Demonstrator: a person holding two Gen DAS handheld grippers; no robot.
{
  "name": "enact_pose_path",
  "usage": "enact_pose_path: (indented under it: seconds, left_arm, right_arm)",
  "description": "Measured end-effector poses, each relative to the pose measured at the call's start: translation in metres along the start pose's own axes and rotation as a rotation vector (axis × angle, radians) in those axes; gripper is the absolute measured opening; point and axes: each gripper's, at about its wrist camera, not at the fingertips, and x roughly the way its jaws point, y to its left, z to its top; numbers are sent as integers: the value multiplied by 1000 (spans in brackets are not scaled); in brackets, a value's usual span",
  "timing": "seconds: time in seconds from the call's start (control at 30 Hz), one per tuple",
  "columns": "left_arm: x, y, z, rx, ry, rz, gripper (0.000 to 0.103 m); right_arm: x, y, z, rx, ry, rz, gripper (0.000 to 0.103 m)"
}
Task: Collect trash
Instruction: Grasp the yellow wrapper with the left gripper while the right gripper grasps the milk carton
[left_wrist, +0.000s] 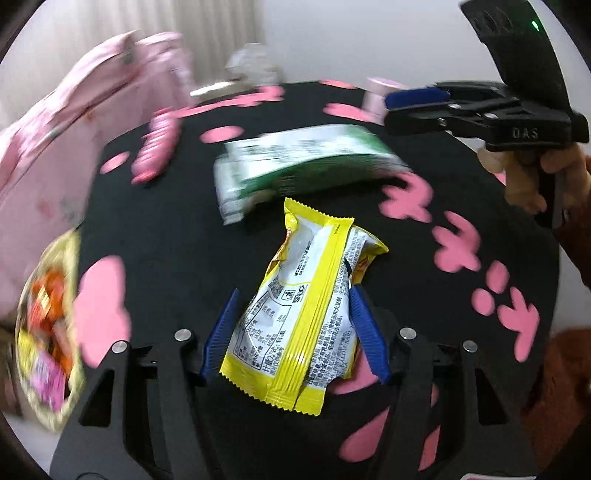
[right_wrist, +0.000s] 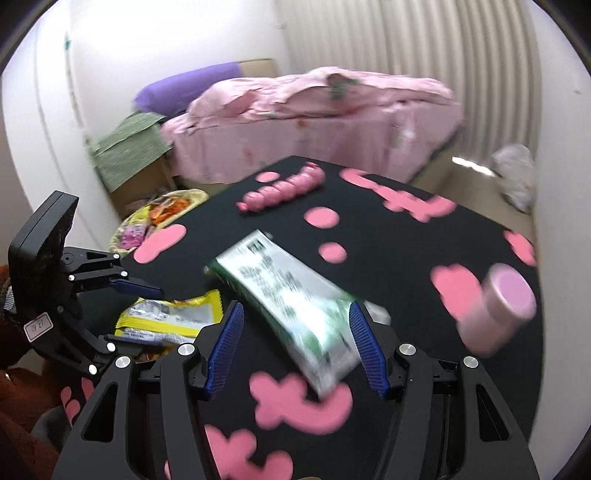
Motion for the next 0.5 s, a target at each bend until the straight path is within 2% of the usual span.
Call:
enact_pose_path:
  seconds: [0.07, 0.17, 0.27, 0.33, 0.4, 0.5]
  left_arm:
    - [-4, 20, -4, -85, 5, 14, 58]
    - [-12, 41, -9, -181, 11, -14, 58]
    - [-23, 44, -14, -204, -3, -87, 58]
    - [-34, 42, -17, -207, -30, -108, 58]
    - [-43, 40, -19, -216, -55, -111, 58]
    - [-55, 39, -15, -248, -109, -128, 58]
  right_arm:
    - [17, -4, 12, -10, 11, 4, 57]
    - [40, -18, 22, 42, 46, 19, 57]
    - [48, -29, 15, 135, 68, 62, 57]
    - [45, -28, 2, 184, 80, 91, 57]
    - [36, -21, -11, 195, 86, 95, 57]
    - [19, -3, -22, 165, 102, 149, 57]
